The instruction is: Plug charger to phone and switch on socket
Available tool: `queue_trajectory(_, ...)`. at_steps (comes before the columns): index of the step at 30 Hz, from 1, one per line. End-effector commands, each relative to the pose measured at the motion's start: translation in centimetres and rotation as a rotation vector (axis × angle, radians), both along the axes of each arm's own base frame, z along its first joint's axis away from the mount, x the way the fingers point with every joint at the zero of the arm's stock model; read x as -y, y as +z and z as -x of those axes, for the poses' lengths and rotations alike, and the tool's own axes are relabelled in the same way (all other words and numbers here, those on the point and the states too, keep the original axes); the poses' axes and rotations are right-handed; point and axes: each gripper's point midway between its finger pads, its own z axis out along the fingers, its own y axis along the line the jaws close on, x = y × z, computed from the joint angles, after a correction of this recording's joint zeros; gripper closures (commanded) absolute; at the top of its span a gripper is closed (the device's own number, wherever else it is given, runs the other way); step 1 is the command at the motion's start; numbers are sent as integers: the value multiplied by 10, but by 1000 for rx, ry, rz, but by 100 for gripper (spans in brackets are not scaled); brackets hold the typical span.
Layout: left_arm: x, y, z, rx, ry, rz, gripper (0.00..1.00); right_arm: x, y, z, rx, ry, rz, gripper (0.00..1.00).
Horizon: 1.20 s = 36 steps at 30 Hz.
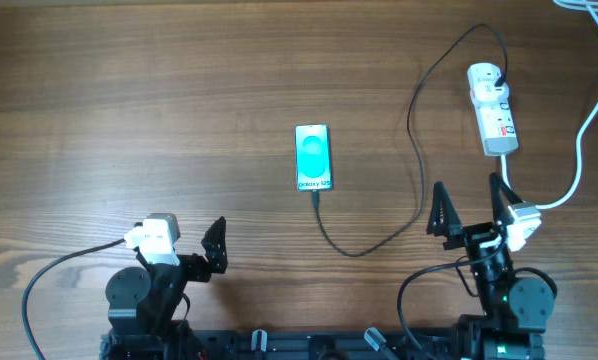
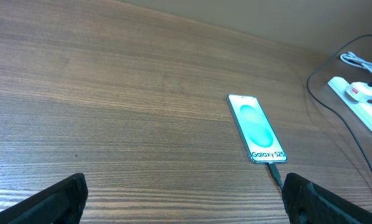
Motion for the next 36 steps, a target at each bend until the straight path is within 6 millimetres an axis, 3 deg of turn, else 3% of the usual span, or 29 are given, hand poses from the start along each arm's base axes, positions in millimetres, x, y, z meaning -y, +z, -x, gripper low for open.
queue_trajectory(1,-1,0,0,8,1,-15,0,7,-1,-1,3,-39,-22,1)
queue_trajectory(8,-1,0,0,8,1,-15,0,20,-29,-4,-116,-115,-39,0)
queue_trajectory(33,-5,0,-1,10,24,-24,0,19,-29,-4,-115,-115,-29,0)
queue_trajectory(36,-10,-12,2,-40,48,-35,0,19,-29,-4,-115,-115,-29,0)
